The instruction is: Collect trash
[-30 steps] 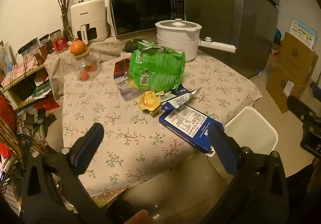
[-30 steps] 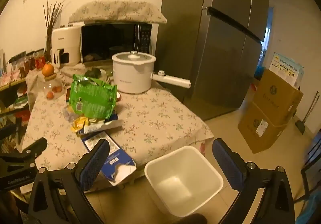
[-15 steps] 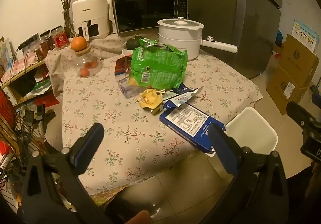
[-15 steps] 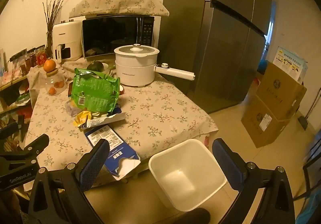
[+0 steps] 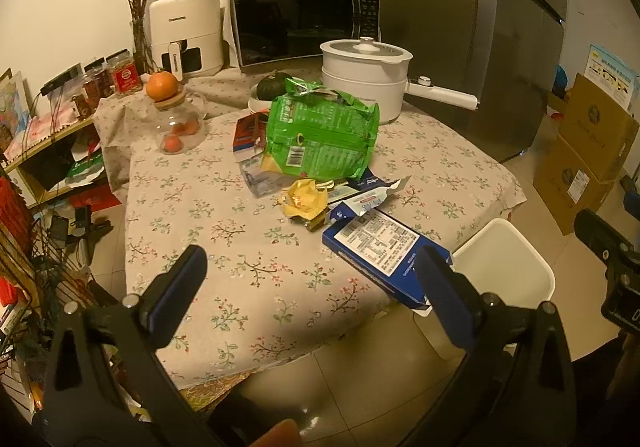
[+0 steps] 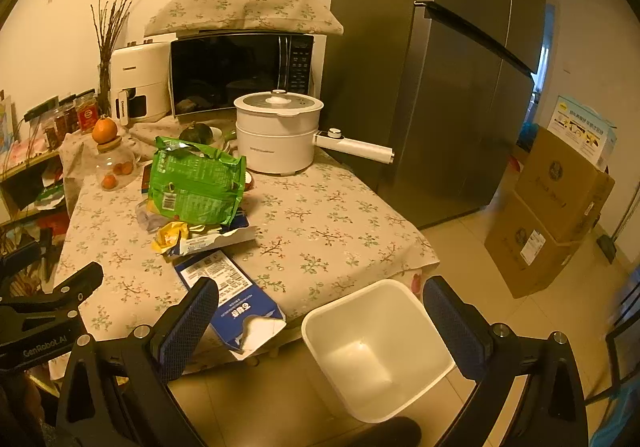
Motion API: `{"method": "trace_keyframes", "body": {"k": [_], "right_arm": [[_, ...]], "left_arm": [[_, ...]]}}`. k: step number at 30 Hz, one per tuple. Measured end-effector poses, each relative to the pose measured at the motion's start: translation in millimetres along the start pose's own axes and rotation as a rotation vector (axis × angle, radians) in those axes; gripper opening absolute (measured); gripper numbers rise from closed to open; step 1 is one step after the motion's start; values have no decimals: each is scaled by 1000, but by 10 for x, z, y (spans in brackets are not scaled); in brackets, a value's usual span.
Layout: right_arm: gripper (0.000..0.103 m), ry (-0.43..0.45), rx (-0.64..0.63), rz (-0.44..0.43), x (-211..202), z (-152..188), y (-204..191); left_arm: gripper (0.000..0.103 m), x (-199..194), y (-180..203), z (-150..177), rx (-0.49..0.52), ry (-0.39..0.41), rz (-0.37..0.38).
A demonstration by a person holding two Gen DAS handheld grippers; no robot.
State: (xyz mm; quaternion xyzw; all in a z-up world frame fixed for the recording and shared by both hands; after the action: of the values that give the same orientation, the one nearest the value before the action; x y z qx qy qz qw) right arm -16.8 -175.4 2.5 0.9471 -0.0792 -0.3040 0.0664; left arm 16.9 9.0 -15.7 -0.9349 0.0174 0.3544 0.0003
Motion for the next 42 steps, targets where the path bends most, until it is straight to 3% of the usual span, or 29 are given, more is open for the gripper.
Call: {"method": "trace_keyframes", "body": {"k": [42], "right_arm": [[103,26,-6,-25,-78,-106,-44]], "left_arm": [[103,-20,-112,-9,-34,26,-16]]}}
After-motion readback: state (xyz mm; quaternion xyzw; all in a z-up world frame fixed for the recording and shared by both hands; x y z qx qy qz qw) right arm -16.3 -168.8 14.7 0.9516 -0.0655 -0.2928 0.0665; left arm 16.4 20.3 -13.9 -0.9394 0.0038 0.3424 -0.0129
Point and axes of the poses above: each gripper's, at about its wrist camera, not at the fingertips, and x roughly the way its jaws point, y to its right, z to its underside, the point moved 2 cm from there along x, roughly the way its jaws point, and after that the axes turned 3 degrees about z, right-handed, at the moved point
